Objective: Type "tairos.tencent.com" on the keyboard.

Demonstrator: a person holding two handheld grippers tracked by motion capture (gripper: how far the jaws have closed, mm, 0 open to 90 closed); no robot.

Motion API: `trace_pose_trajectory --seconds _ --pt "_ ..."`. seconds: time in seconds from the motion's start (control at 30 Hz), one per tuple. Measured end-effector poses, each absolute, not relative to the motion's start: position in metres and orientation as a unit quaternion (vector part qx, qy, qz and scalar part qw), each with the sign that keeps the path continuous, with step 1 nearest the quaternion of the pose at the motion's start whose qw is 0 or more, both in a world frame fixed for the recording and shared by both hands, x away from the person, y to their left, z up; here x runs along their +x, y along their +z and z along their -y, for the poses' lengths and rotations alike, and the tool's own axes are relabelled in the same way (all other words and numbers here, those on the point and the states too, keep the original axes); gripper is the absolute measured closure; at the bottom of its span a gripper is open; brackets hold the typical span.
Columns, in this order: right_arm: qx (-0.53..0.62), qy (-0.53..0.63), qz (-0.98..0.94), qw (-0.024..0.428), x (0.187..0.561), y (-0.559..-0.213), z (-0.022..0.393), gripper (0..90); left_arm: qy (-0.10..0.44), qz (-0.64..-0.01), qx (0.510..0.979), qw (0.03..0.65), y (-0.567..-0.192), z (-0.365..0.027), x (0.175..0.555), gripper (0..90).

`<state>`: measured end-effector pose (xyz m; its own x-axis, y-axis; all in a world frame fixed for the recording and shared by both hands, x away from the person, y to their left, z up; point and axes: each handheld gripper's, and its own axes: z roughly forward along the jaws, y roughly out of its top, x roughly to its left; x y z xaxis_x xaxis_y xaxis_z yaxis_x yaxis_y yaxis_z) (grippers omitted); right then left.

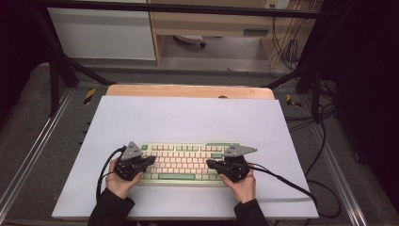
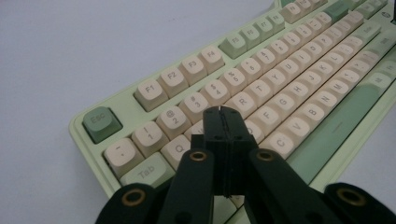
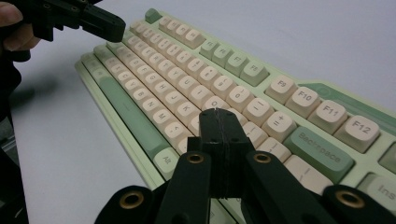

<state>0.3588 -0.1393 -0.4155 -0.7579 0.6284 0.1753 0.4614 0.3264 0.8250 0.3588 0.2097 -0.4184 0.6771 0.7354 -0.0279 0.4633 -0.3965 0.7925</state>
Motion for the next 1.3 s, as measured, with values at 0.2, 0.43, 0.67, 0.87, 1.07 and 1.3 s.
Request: trace_pose_trajectory --seconds 0.2,0.43,0.67,0.87,1.07,1.3 --pt "0.332 0.472 -0.813 0.084 0.360 -0.416 0.130 90.0 0.165 -0.371 0.815 0.414 -0.419 -0.217 0.356 90.0" --pt "0.325 0.472 -0.816 0.076 0.361 -0.416 0.117 90.0 0.163 -0.377 0.813 0.414 -0.423 -0.223 0.355 90.0" --pt "0.319 0.474 -0.818 0.066 0.362 -0.419 0.099 90.0 0.164 -0.378 0.811 0.415 -0.424 -0.226 0.354 90.0" --pt "0.310 0.467 -0.826 0.061 0.363 -0.423 0.081 90.0 0.164 -0.378 0.811 0.416 -0.424 -0.226 0.354 90.0" --pt "0.305 0.462 -0.831 0.057 0.365 -0.430 0.070 90.0 0.164 -0.378 0.810 0.418 -0.423 -0.228 0.354 90.0" --pt "0.302 0.456 -0.835 0.054 0.365 -0.433 0.062 90.0 0.165 -0.378 0.810 0.417 -0.424 -0.227 0.354 90.0"
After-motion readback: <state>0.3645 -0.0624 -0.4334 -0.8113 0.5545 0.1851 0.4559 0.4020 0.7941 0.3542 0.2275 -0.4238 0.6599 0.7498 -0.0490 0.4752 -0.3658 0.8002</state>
